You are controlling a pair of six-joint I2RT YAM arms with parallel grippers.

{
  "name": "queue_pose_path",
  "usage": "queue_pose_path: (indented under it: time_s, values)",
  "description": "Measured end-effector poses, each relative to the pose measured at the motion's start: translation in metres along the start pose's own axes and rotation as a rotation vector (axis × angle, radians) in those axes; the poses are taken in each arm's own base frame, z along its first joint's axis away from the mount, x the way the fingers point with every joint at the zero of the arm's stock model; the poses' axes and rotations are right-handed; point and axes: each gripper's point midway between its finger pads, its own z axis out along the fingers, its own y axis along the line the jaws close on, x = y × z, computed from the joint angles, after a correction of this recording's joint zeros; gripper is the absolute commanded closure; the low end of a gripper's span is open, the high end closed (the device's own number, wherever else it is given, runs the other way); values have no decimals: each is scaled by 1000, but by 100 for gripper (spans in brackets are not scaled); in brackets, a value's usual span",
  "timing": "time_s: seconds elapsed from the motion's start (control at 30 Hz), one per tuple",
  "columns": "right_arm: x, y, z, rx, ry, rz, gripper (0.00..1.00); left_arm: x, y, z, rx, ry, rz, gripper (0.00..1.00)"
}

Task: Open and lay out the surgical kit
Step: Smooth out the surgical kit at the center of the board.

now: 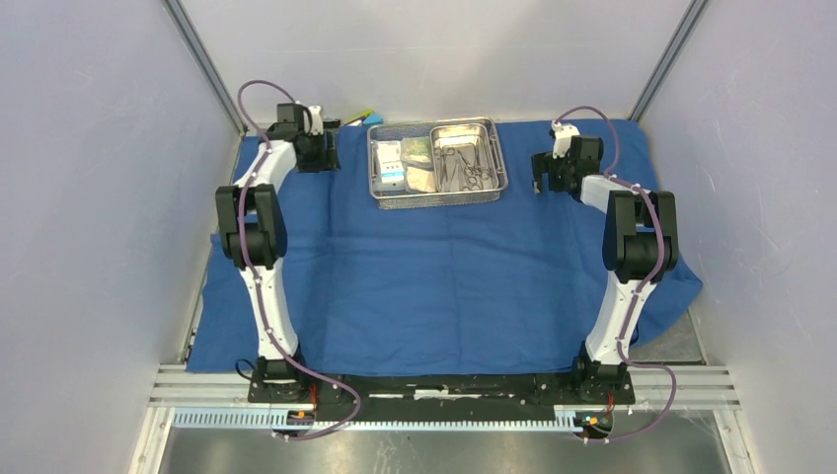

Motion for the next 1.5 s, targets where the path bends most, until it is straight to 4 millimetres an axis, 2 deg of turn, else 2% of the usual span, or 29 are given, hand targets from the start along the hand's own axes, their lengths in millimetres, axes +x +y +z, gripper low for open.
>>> queue_pose_path:
  time_s: [0.13, 0.23, 0.4, 0.57, 0.67, 0.8, 0.93, 1.0, 1.1, 1.33, 1.5]
  values:
    - [0, 1, 0, -4, 2, 1, 2, 3, -26, 7, 26, 14, 32, 28]
    - [1, 1, 0, -7, 2, 0, 2, 2, -37, 17, 29, 18, 51, 27]
    - [2, 2, 0, -9, 7, 1, 2, 15, -29, 32, -9, 56, 48, 26]
    - [2, 3, 0, -15, 7, 1, 2, 19, -22, 33, -27, 70, 41, 27]
    - [2, 3, 0, -18, 6, 1, 2, 19, -21, 33, -34, 69, 40, 35]
    - [2, 4, 0, -20, 7, 3, 2, 20, -20, 34, -34, 72, 40, 51]
    - [2, 4, 1, -24, 9, 15, 2, 25, -19, 39, -33, 90, 37, 63]
    - [2, 4, 2, -24, 8, 19, 2, 26, -19, 43, -34, 99, 35, 74]
    - [0, 5, 3, -27, 6, 25, 2, 24, -18, 46, -28, 109, 24, 97]
    - [-1, 5, 4, -30, 4, 26, 2, 19, -19, 50, 5, 140, -8, 98]
    - [1, 5, 5, -31, 9, 27, 2, 14, -11, 52, 7, 150, -54, 98]
